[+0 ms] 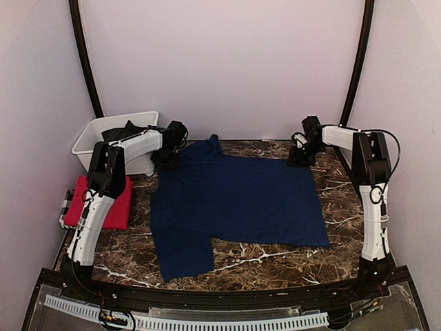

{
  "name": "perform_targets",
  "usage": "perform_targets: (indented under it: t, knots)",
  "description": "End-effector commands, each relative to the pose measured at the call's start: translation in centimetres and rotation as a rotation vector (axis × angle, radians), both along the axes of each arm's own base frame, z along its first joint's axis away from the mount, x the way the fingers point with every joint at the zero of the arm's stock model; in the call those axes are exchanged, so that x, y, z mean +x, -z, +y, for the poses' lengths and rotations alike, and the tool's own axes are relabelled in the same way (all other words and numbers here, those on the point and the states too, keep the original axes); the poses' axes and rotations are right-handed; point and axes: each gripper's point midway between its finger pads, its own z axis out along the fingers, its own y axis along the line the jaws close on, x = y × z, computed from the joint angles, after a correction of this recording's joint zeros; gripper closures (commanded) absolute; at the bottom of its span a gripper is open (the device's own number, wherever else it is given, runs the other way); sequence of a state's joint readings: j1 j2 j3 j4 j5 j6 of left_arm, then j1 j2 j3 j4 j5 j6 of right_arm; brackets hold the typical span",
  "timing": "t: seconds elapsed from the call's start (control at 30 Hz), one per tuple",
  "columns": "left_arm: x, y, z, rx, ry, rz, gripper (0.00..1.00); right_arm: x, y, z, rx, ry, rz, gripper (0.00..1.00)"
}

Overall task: Fold and stack the mixed laundry pile
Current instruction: Adjust the flattened T-shirt at the center of the board, then pick up the flattened T-shirt from the center of the board.

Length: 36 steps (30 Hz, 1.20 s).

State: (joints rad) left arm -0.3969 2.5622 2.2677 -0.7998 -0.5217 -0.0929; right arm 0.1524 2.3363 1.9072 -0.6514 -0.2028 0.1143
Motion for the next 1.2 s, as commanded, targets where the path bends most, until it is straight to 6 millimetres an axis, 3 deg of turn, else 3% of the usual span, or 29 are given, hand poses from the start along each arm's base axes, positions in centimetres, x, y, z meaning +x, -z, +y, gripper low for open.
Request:
perform_targets:
  t: [0.0, 0.1, 0.2, 0.37, 0.57, 0.73, 0.77, 0.8, 0.9, 0.97, 1.17]
  knots:
    - [0.1, -4.8, -1.7, -0.115, 0.025, -0.045, 0.72, 0.4, -6.1, 1.3, 0.074, -0.021, -0.102, 0.53]
    - [-0.4, -9.0, -4.7, -0.172, 0.109, -0.107, 0.62, -1.7, -11.3, 2.4, 0.154, -0.060, -0.180, 0.45]
    - [-2.3, -13.5, -6.8, -0.223, 0.161, -0.145, 0.51, -5.9, -14.8, 3.0, 0.210, -0.099, -0.232, 0.40]
    - [-6.9, -16.6, -10.2, -0.349, 0.212, -0.137, 0.45, -13.8, -19.1, 3.3, 0.252, -0.127, -0.296, 0.36]
    - [-14.3, -16.3, -11.7, -0.490, 0.255, -0.084, 0.44, -23.2, -17.0, 4.2, 0.266, -0.106, -0.164, 0.37]
    - [-21.4, -14.3, -10.6, -0.650, 0.208, -0.011, 0.46, -29.8, -14.5, 3.9, 0.268, -0.031, -0.024, 0.41]
    - [-23.1, -12.5, -10.4, -0.650, 0.201, 0.037, 0.47, -30.8, -14.1, 3.7, 0.265, -0.010, -0.004, 0.41]
    - [-23.9, -13.0, -10.4, -0.682, 0.191, 0.027, 0.47, -31.6, -13.6, 3.4, 0.256, 0.017, 0.015, 0.42]
    - [-27.7, -9.9, -10.1, -0.693, 0.161, 0.119, 0.48, -33.3, -11.5, 2.6, 0.227, 0.065, 0.059, 0.43]
    - [-29.7, -8.2, -9.8, -0.703, 0.131, 0.177, 0.50, -33.8, -11.6, 3.0, 0.205, 0.064, 0.091, 0.43]
    - [-35.4, -6.3, -9.4, -0.715, 0.090, 0.263, 0.52, -38.0, -9.0, 4.0, 0.177, 0.093, 0.224, 0.46]
